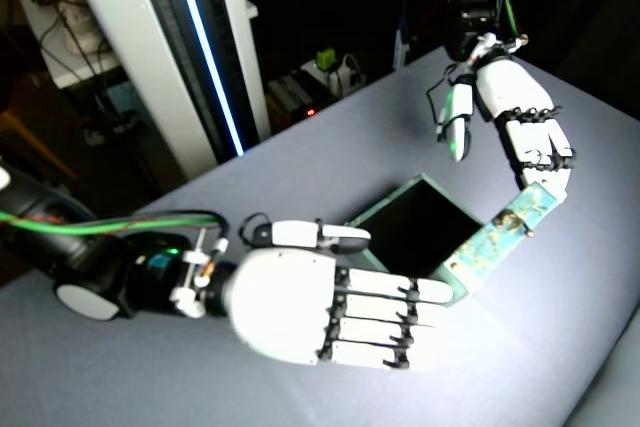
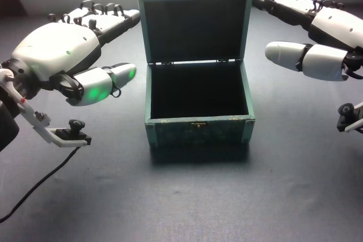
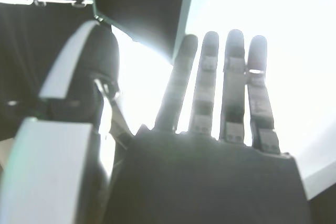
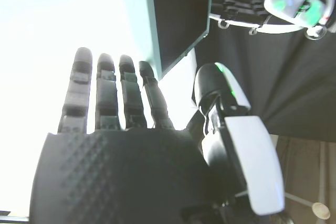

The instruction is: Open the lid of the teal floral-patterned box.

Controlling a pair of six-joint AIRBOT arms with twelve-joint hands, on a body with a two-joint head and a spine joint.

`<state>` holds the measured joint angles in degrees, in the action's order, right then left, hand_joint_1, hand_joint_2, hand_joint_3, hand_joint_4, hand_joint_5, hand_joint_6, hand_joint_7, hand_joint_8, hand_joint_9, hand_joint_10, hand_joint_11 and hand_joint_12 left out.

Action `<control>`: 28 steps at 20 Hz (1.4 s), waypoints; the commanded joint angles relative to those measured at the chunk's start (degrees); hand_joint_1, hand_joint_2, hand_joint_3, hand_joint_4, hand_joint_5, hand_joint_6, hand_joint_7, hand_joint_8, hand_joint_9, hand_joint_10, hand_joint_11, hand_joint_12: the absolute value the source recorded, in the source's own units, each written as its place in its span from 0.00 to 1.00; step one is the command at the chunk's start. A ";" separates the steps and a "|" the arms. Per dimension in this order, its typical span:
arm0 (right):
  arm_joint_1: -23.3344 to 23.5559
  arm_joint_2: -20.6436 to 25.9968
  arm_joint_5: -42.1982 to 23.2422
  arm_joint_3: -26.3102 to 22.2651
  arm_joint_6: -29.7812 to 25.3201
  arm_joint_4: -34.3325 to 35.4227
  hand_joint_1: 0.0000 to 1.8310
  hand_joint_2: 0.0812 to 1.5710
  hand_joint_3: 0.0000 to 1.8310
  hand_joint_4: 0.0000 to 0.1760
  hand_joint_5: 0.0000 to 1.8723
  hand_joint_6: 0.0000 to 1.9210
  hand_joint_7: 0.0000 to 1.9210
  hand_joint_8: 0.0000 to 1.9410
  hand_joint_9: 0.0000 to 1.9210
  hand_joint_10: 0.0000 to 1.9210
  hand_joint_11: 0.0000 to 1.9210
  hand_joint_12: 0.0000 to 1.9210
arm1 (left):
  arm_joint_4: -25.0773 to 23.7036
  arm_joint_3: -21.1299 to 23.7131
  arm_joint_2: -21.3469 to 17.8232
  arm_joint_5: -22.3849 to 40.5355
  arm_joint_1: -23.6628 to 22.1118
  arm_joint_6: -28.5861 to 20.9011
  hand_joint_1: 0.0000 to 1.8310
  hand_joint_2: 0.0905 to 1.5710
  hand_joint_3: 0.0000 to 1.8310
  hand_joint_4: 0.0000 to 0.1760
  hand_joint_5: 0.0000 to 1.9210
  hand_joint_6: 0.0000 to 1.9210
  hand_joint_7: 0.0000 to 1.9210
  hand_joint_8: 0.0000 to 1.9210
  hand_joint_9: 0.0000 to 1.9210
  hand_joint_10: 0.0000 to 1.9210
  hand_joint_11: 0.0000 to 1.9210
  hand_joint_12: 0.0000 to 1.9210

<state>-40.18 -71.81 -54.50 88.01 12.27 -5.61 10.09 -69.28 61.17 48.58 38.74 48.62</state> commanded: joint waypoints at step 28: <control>-2.05 9.16 -13.27 -7.19 2.65 3.42 0.13 0.92 0.00 0.00 0.08 0.00 0.09 0.00 0.07 0.00 0.00 0.24 | 2.54 8.16 -10.47 24.34 7.53 1.53 0.27 0.93 0.00 0.00 0.05 0.00 0.06 0.00 0.06 0.00 0.05 0.04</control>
<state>-42.52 -62.83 -58.59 80.51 15.16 -4.01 12.64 -60.82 51.18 63.26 46.76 50.24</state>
